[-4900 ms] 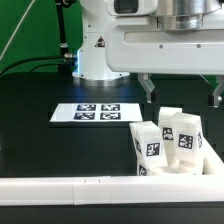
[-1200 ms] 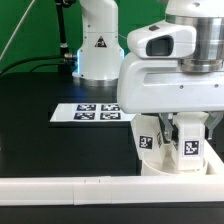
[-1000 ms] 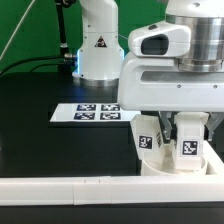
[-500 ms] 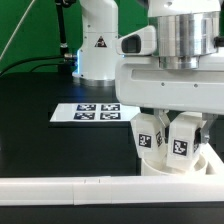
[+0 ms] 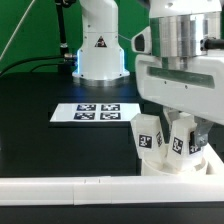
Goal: Assemble stool
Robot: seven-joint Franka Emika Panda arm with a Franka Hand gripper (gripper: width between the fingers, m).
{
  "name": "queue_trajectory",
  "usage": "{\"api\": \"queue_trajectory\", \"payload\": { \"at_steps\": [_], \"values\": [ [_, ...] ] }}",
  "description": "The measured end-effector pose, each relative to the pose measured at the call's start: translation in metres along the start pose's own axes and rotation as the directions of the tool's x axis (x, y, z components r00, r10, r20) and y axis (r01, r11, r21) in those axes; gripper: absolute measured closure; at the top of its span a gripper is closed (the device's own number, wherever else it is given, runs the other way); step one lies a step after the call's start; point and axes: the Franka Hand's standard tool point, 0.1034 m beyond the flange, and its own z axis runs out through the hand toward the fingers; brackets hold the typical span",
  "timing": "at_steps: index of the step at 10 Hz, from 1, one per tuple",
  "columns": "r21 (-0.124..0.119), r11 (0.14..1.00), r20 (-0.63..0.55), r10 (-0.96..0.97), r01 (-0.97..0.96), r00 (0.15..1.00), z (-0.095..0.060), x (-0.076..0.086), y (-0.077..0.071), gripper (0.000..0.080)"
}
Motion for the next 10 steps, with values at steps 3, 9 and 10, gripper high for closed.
{"api": "queue_trajectory", "payload": {
  "at_steps": [3,9,10],
  "values": [
    [0.089,0.835,0.079,0.538,-0.543,0.839,0.003,-0.008,-0.003,0.0462],
    [0.103,0.871,0.094,0.473,-0.481,0.876,-0.007,-0.006,-0.008,0.0174],
    [0.112,0.917,0.095,0.374,-0.383,0.923,-0.016,-0.006,-0.013,0.0157]
  ]
}}
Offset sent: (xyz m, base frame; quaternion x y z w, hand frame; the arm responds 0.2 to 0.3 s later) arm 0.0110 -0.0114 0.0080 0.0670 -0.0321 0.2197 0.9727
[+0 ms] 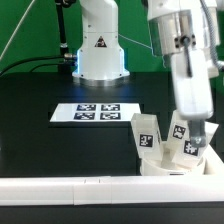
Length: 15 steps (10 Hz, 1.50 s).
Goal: Assemble stool
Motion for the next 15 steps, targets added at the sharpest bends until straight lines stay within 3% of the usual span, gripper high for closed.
{"api": "queue_trajectory", "payload": {
  "at_steps": [2,6,8,9,10,14,15],
  "values": [
    [0.007,0.973,0.011,-0.232,0.232,0.973,-0.011,-0.006,-0.005,0.0151],
    [-0.004,0.884,0.008,-0.467,0.467,0.884,-0.008,-0.004,-0.003,0.015],
    [-0.082,0.571,0.047,-0.816,0.817,0.576,-0.02,-0.007,-0.009,0.015],
    [-0.102,0.431,0.081,-0.895,0.897,0.439,-0.022,-0.013,-0.008,0.015],
    [-0.086,0.353,0.067,-0.931,0.932,0.359,-0.022,-0.01,-0.011,0.015],
    [-0.078,0.141,0.085,-0.985,0.987,0.147,-0.02,-0.006,-0.01,0.015],
    [-0.087,-0.09,0.129,-0.989,0.992,-0.078,-0.013,-0.005,-0.005,0.015]
  ]
}}
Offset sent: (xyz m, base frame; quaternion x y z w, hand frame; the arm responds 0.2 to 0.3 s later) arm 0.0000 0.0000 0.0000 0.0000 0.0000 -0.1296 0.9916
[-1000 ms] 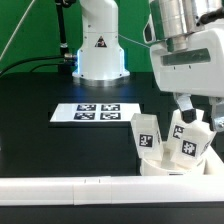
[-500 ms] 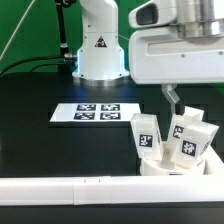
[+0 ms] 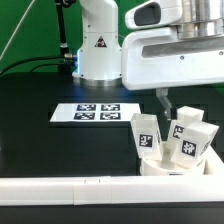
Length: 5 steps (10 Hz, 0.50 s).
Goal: Assemble stool
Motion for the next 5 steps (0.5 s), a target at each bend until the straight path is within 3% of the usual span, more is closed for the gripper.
{"api": "queue_trajectory", "payload": {
  "at_steps": [1,5],
  "values": [
    [-0.017,0.981,0.048,-0.191,0.192,0.98,0.0108,-0.003,-0.002,0.015],
    [-0.024,0.917,0.053,-0.397,0.399,0.916,0.0118,-0.0015,0.0069,0.015]
  ]
}}
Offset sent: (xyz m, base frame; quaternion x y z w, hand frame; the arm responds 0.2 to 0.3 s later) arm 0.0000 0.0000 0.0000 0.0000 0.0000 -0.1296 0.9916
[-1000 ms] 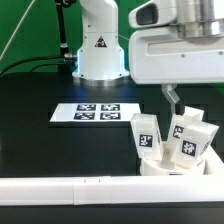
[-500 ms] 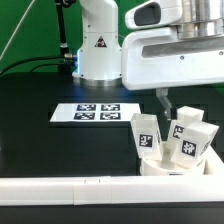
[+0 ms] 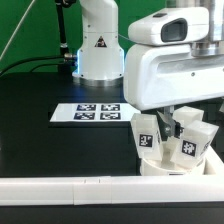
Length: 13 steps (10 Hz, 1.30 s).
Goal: Assemble stool
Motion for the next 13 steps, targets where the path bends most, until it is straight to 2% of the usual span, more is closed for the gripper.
{"api": "queue_trajectory", "payload": {
  "at_steps": [2,3,4,6,8,9,10,13],
  "values": [
    [-0.01,0.997,0.009,-0.077,0.077,0.997,0.001,-0.001,0.002,0.015],
    [-0.004,0.99,0.089,-0.137,0.138,0.987,0.008,-0.01,-0.007,0.015],
    [0.003,0.989,0.101,-0.146,0.146,0.984,0.012,-0.006,-0.011,0.015],
    [-0.007,0.994,0.091,-0.108,0.109,0.99,0.011,-0.005,-0.006,0.015],
    [-0.012,0.999,0.09,-0.032,0.033,0.995,0.011,-0.005,-0.007,0.0414],
    [-0.019,0.999,0.089,0.049,-0.047,0.995,0.011,-0.005,-0.006,0.0414],
    [-0.023,0.995,0.088,0.097,-0.095,0.991,0.011,-0.005,-0.006,0.0464],
    [-0.041,0.951,0.078,0.309,-0.307,0.948,0.012,-0.005,-0.006,0.0464]
  ]
}}
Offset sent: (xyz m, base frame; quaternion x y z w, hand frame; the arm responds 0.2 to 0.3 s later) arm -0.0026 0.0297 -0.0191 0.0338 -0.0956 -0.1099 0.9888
